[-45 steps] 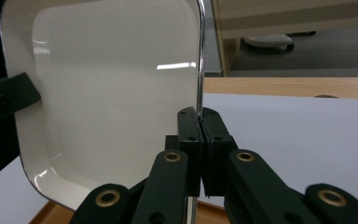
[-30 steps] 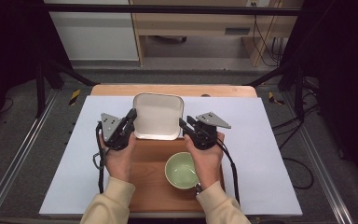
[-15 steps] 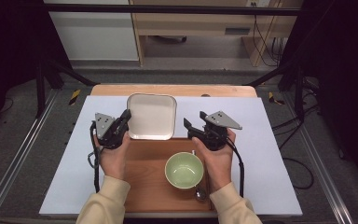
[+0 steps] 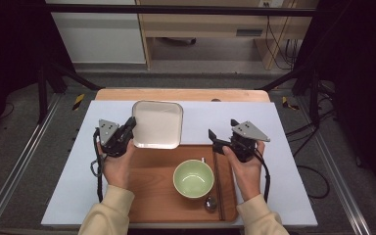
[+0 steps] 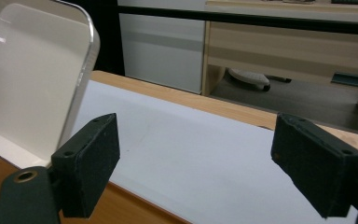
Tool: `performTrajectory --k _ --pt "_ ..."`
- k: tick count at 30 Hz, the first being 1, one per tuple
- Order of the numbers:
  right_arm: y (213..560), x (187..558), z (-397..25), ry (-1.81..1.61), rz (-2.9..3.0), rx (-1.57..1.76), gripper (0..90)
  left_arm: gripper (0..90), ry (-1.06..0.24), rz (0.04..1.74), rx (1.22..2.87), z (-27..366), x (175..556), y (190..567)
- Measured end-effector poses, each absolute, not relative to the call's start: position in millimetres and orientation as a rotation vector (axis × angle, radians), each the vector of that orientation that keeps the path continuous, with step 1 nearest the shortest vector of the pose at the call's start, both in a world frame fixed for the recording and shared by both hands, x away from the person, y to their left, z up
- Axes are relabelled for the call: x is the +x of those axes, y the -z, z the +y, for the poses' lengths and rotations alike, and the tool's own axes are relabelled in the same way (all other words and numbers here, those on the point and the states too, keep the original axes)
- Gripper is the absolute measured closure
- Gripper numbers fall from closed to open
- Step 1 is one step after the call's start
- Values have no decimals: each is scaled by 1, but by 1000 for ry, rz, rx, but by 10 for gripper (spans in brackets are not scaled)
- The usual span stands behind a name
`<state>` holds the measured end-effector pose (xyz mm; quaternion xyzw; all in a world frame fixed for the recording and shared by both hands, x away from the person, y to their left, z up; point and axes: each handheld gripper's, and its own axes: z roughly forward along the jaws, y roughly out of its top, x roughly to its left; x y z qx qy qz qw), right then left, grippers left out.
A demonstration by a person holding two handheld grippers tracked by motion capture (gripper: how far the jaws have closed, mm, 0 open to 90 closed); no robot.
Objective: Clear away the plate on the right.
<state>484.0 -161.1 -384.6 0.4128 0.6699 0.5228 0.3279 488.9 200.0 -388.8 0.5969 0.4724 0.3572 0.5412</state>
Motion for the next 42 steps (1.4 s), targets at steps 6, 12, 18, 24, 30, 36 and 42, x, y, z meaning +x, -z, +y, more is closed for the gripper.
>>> performTrajectory --k 6,12,18,24,30,36,42 --pt "394 477 -200 -1369 1705 1123 190 892 -852 1138 1433 211 487 391" --pt "403 467 -236 -1333 1639 1146 147 892 -859 1157 1444 223 485 392" --pt "415 452 -262 -1305 1548 1135 126 892 -862 1177 1449 233 482 389" --pt "423 440 -276 -1246 1528 1104 119 892 -833 1182 1464 238 473 394" --pt "433 433 -286 -1229 1521 1165 116 892 -808 1202 1460 249 458 403" --pt "436 433 -293 -1225 1497 1199 118 892 -772 1232 1486 257 442 416" --pt "436 434 -290 -1205 1518 1204 120 892 -749 1231 1523 255 425 428"
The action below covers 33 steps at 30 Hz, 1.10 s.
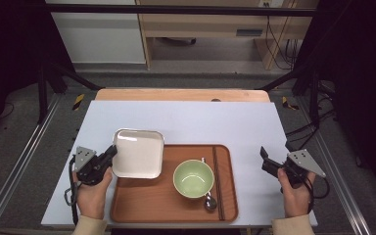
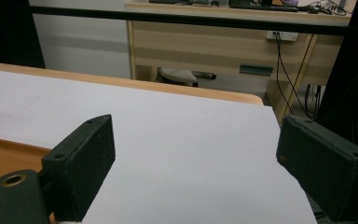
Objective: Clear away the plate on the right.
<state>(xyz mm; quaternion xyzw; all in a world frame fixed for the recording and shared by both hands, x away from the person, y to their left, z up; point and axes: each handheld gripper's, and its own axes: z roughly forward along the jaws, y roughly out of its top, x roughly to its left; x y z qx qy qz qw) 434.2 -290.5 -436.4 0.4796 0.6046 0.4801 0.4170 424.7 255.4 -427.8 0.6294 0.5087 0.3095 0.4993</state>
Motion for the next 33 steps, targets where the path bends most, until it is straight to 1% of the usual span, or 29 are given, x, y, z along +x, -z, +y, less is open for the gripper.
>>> performTrajectory --k 6,9,16,27,33 --pt "437 435 -290 -1203 1528 1208 121 892 -698 1243 1552 254 411 441" --pt "438 435 -290 -1199 1530 1208 122 891 -644 1240 1569 254 406 444" --pt "438 436 -289 -1193 1542 1219 122 891 -596 1237 1613 251 401 449" --pt "439 438 -288 -1191 1562 1225 119 889 -536 1250 1668 250 412 450" --pt "439 439 -287 -1192 1576 1229 113 886 -472 1244 1724 249 426 455"
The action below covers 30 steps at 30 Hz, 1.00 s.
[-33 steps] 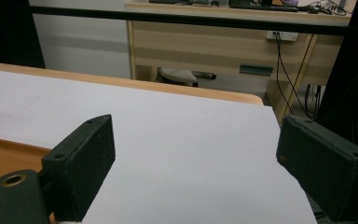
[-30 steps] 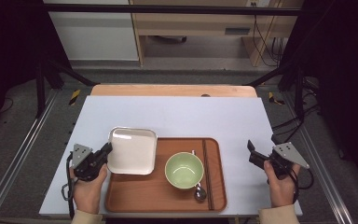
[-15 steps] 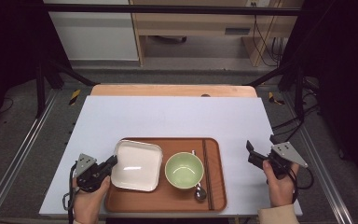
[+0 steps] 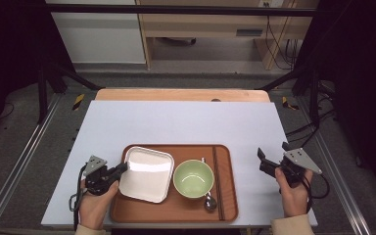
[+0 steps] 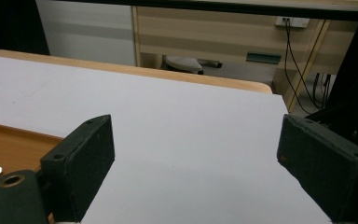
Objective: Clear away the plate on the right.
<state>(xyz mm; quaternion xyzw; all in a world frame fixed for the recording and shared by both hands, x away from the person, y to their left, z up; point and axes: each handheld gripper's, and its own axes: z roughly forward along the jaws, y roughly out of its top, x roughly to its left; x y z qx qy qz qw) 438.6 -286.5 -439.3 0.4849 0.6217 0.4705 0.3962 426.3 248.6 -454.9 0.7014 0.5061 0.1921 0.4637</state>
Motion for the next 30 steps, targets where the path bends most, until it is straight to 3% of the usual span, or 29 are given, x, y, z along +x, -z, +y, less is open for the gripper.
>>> performTrajectory --k 14,30 --pt "442 444 -279 -1154 1632 1200 102 877 -349 1235 1848 242 455 467" --pt "442 445 -285 -1180 1618 1224 97 867 -343 1232 1903 241 458 472"
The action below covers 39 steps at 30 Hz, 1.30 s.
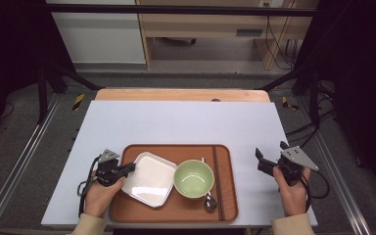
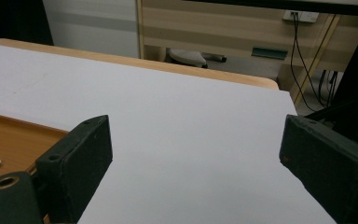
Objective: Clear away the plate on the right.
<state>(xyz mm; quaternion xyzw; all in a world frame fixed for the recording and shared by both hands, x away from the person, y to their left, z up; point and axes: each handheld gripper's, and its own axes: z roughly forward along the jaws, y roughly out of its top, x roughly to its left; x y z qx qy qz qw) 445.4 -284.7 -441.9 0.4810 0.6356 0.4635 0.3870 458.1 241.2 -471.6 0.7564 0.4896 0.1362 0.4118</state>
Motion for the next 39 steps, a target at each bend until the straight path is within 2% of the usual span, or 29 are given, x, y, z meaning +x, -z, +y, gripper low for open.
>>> performTrajectory --k 9,18,28,39 --pt "441 445 -284 -1179 1613 1221 95 831 -376 1207 1926 241 455 472" --pt "440 445 -281 -1172 1619 1214 91 587 -566 1075 1884 238 448 454" --pt "439 444 -284 -1176 1612 1212 88 301 -743 896 1739 246 437 425" --pt "438 444 -284 -1205 1605 1201 81 168 -803 763 1611 269 430 409"
